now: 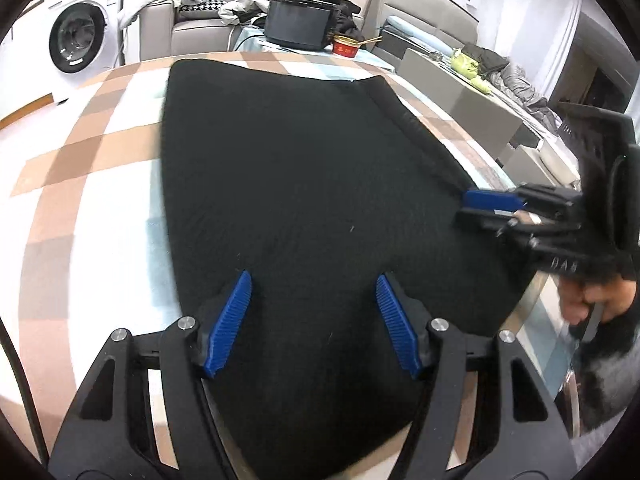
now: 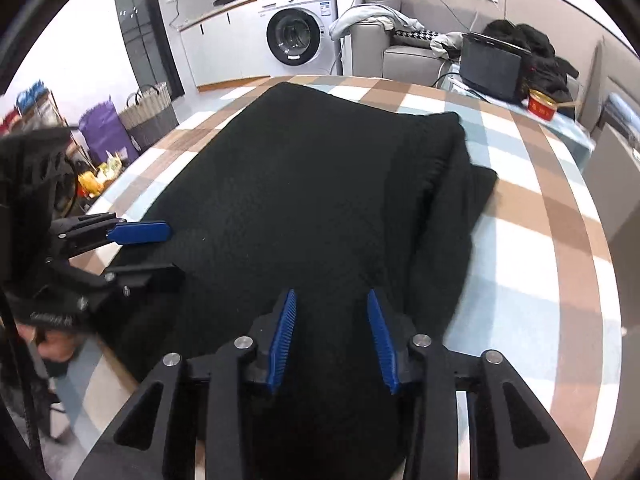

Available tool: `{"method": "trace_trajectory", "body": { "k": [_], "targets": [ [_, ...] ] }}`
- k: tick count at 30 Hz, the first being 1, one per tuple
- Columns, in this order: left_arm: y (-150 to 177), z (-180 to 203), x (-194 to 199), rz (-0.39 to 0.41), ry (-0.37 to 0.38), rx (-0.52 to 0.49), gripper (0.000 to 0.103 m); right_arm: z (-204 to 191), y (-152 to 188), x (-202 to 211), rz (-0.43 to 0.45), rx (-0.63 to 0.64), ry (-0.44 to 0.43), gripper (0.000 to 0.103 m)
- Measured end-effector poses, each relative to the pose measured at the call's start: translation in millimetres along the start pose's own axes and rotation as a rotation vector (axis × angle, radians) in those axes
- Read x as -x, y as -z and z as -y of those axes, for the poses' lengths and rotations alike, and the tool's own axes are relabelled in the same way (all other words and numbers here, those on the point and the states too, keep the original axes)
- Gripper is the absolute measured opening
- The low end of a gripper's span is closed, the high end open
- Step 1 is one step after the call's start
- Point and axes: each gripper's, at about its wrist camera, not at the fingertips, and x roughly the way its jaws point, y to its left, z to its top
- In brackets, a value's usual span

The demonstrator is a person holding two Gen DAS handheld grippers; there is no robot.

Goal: Fold small clothes

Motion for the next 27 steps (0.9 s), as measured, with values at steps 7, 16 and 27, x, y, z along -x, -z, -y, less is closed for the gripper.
{"method": "trace_trajectory", "body": {
  "k": [7, 16, 27],
  "targets": [
    [-29, -19, -2, 0.033, -0.041, 0.062, 0.063, 6, -16, 4, 0.04, -0.069, 0.044, 0.042],
    [-72, -22, -49, -0.024, -0.071, 0.043, 0.063, 3, -62, -49, -0.011, -0.069, 0.067, 0.047],
    [-89, -25, -49, 0.01, -0.084, 0.033, 0.063, 18, -66, -28, 0.054, -0.084, 0.076, 0.049]
  ]
}}
